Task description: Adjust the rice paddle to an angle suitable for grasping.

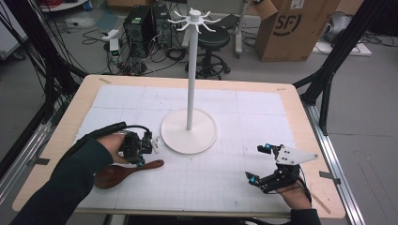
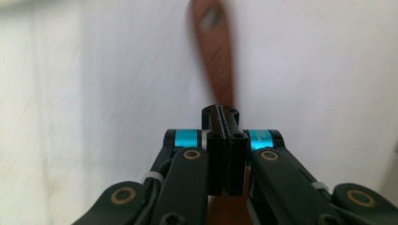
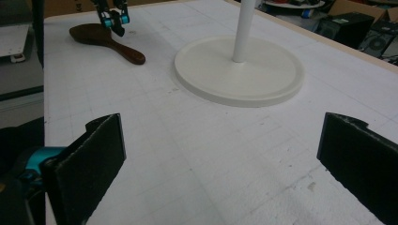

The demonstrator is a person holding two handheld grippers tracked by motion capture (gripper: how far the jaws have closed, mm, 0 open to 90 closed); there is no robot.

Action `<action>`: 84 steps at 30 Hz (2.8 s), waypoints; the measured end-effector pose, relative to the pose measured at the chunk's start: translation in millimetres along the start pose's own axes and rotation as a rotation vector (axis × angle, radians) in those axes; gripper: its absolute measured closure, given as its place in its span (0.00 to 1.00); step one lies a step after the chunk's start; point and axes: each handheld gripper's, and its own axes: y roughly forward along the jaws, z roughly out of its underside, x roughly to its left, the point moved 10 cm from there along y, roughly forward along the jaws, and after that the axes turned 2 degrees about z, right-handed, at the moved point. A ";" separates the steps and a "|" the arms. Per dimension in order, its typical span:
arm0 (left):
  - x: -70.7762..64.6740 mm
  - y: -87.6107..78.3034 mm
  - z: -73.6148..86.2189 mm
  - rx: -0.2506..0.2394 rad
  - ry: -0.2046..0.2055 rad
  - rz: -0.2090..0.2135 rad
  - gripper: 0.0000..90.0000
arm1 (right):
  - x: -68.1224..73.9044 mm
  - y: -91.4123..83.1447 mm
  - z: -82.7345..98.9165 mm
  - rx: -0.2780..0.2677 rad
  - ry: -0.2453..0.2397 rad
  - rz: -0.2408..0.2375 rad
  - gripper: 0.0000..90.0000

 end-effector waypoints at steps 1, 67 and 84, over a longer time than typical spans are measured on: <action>-4.1 2.9 -4.5 -0.008 0.008 0.013 0.99 | -0.2 -0.4 0.1 -0.001 0.000 0.002 0.01; 4.4 -12.4 46.8 -0.221 -0.398 -0.094 0.02 | -3.1 -0.7 -1.4 0.000 0.016 0.014 0.01; 4.6 -17.4 53.8 -0.260 -0.410 -0.149 0.02 | -1.7 0.5 -1.4 0.004 0.011 0.009 0.01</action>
